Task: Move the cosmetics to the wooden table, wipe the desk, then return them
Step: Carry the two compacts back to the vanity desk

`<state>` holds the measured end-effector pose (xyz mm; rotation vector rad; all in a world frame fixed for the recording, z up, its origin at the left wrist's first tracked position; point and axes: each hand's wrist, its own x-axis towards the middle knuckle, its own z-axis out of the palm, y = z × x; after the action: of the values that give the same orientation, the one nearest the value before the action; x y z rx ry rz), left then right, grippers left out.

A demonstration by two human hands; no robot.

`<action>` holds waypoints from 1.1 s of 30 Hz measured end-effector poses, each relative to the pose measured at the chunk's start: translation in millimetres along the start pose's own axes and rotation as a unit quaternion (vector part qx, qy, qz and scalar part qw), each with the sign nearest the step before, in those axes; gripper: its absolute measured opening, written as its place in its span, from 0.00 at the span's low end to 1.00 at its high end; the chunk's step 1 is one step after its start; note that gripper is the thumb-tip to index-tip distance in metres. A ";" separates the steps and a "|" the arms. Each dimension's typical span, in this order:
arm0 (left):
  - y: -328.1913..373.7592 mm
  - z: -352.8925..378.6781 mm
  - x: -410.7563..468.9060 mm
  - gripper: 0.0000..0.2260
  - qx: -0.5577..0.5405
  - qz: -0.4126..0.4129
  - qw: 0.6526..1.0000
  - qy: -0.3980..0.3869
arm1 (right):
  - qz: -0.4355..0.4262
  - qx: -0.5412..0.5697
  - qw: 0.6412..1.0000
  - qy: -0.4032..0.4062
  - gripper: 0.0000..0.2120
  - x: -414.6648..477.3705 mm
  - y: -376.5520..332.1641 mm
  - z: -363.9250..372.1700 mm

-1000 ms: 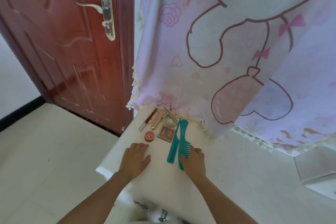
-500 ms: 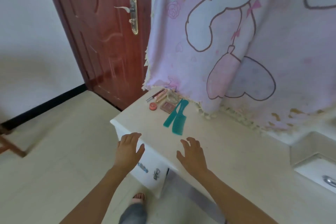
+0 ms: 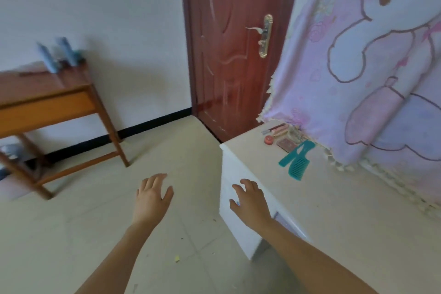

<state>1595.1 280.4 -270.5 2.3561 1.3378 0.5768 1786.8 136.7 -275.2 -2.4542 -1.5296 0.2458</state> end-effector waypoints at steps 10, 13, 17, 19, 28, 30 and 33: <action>-171.2 -155.3 -66.9 0.17 0.027 -0.148 0.982 0.113 | -0.208 -0.015 0.978 -0.023 0.20 34.5 -225.6 27.2; -216.0 -216.7 -81.2 0.17 0.060 -0.155 0.974 0.154 | -0.274 -0.014 0.961 -0.005 0.20 35.7 -308.6 34.3; -257.9 -288.7 -94.7 0.17 0.095 -0.151 0.961 0.213 | -0.345 0.009 0.938 0.022 0.18 38.3 -401.7 32.8; -270.9 -317.7 -98.3 0.17 0.107 -0.152 0.953 0.237 | -0.366 0.020 0.929 0.048 0.18 40.7 -436.5 23.1; -303.5 -402.2 -74.5 0.18 0.106 -0.142 0.937 0.300 | -0.411 -0.025 0.903 0.122 0.22 84.2 -531.4 -37.2; -310.8 -413.3 -65.1 0.18 0.090 -0.148 0.933 0.315 | -0.418 -0.038 0.897 0.140 0.23 100.0 -545.2 -47.3; -327.6 -427.0 -47.4 0.18 0.083 -0.149 0.930 0.324 | -0.431 -0.052 0.888 0.155 0.24 126.3 -563.6 -56.9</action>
<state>1116.8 445.8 -81.0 2.0875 2.0476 1.2570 1373.5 482.7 -60.3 -1.5233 -2.2933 -0.3793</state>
